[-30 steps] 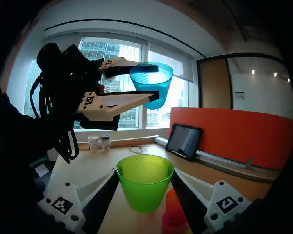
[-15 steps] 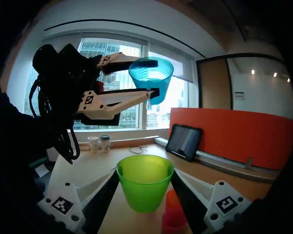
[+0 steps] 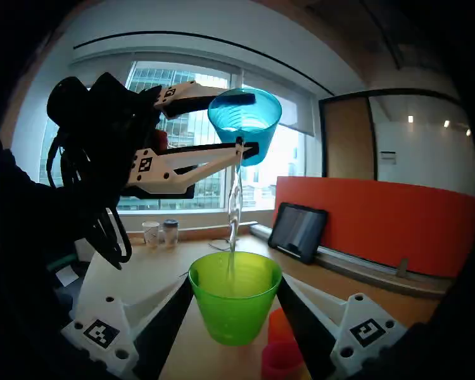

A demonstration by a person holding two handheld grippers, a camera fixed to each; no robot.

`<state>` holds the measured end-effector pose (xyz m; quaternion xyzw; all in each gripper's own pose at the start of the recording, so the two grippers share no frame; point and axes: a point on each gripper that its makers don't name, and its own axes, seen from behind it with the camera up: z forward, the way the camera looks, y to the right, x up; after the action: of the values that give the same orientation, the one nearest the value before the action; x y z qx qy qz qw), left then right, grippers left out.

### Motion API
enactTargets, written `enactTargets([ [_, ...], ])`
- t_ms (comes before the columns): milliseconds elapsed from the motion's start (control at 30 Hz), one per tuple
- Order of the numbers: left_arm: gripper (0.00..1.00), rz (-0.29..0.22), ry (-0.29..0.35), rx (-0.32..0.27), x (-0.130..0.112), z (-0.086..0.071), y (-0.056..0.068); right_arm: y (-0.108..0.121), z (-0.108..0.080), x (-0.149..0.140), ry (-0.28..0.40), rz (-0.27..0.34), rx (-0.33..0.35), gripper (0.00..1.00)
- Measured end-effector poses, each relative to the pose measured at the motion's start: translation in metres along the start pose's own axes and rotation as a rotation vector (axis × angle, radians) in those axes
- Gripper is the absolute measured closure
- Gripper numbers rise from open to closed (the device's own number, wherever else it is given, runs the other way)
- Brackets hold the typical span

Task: Pour water

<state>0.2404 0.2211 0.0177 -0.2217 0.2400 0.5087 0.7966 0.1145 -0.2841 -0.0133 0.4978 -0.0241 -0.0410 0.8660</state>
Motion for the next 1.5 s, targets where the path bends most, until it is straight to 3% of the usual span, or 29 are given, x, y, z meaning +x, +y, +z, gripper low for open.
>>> enactTargets([
  [1200,0.14,0.172,0.021,0.022,0.015,-0.002,-0.011,-0.001,0.001,0.004,0.004,-0.012,0.002,0.09],
  [1500,0.15,0.239,0.034,0.033,0.023,-0.003,-0.017,0.001,-0.001,0.005,0.009,-0.016,-0.004,0.10],
])
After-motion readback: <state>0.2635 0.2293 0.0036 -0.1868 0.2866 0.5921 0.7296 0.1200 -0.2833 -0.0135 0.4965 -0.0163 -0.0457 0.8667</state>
